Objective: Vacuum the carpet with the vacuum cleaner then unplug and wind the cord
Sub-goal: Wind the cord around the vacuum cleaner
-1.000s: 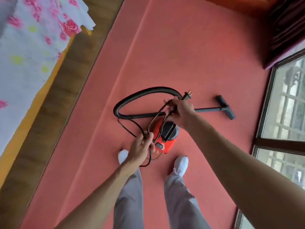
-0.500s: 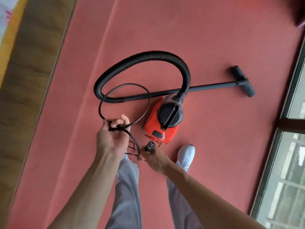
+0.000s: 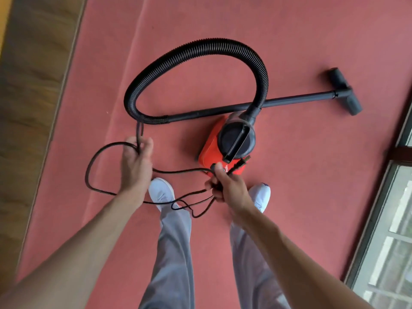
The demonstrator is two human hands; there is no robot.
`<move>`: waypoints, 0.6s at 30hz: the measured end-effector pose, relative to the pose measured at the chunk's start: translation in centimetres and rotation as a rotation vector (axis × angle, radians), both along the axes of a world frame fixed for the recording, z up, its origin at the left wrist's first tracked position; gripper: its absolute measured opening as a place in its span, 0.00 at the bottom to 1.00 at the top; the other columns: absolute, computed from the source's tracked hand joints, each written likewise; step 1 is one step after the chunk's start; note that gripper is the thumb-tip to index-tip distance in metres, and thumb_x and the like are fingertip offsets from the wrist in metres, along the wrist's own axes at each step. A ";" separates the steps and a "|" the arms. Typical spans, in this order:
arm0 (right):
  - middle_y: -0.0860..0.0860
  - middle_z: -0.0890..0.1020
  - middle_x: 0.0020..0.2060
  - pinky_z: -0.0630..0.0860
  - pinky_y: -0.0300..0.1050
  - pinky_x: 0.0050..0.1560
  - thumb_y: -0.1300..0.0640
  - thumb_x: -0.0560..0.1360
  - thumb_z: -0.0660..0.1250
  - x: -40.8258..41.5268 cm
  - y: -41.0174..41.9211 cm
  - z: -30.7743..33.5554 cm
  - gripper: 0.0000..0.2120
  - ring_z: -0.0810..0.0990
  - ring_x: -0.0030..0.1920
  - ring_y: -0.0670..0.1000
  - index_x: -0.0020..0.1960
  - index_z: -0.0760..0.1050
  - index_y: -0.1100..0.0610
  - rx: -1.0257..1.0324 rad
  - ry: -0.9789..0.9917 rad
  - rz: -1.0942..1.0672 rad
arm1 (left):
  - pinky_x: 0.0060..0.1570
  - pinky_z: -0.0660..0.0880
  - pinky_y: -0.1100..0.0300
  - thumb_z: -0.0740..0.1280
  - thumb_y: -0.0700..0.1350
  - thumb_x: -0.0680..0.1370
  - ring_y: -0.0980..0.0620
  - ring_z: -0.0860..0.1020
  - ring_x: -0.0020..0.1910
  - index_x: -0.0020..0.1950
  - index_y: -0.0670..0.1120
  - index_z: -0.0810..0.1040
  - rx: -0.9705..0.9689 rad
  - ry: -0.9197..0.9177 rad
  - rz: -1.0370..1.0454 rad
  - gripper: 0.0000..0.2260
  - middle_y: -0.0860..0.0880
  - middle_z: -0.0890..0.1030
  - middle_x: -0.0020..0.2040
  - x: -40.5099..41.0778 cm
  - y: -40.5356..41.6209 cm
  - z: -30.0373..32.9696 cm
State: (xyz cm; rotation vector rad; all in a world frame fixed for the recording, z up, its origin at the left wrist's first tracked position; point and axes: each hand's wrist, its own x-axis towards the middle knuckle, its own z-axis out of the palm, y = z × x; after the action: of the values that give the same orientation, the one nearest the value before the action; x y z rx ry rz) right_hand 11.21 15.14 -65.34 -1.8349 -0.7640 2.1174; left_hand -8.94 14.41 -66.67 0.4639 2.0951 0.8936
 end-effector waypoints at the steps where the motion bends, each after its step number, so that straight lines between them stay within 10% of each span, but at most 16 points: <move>1: 0.49 0.76 0.30 0.61 0.36 0.26 0.43 0.82 0.56 -0.2 1.0 0.2 0.20 0.63 0.24 0.44 0.35 0.65 0.51 -0.038 0.023 -0.054 | 0.40 0.70 0.55 0.64 0.53 0.78 0.49 0.72 0.36 0.47 0.50 0.72 -0.080 0.053 -0.104 0.07 0.52 0.72 0.36 0.7 -0.5 -0.3; 8: 0.48 0.73 0.33 0.56 0.32 0.23 0.53 0.83 0.58 -1.7 4.8 -0.3 0.13 0.67 0.26 0.42 0.41 0.69 0.54 -0.229 0.315 -0.553 | 0.30 0.69 0.59 0.64 0.61 0.76 0.54 0.71 0.30 0.42 0.48 0.72 -0.156 -0.447 -0.009 0.16 0.53 0.72 0.32 7.5 -1.3 0.1; 13: 0.46 0.72 0.29 0.58 0.32 0.18 0.51 0.83 0.57 -0.7 4.5 -2.5 0.13 0.65 0.22 0.40 0.41 0.68 0.53 -0.379 0.378 -0.754 | 0.46 0.76 0.56 0.75 0.63 0.62 0.55 0.80 0.42 0.50 0.53 0.70 -0.156 -0.300 -0.338 0.25 0.53 0.81 0.42 9.2 -2.1 -1.1; 18: 0.52 0.79 0.31 0.65 0.33 0.24 0.56 0.84 0.55 -0.2 4.5 -3.0 0.13 0.75 0.24 0.44 0.43 0.70 0.58 -0.410 0.379 -0.759 | 0.34 0.74 0.63 0.73 0.54 0.72 0.54 0.78 0.32 0.40 0.45 0.74 -0.190 -0.255 -0.420 0.14 0.50 0.76 0.28 8.6 -1.7 -1.6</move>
State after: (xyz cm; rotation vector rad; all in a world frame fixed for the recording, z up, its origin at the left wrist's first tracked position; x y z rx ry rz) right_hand 11.02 19.61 -68.34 -1.4529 0.4294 2.0449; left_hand -0.36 12.70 -68.30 0.6245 1.7397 0.4757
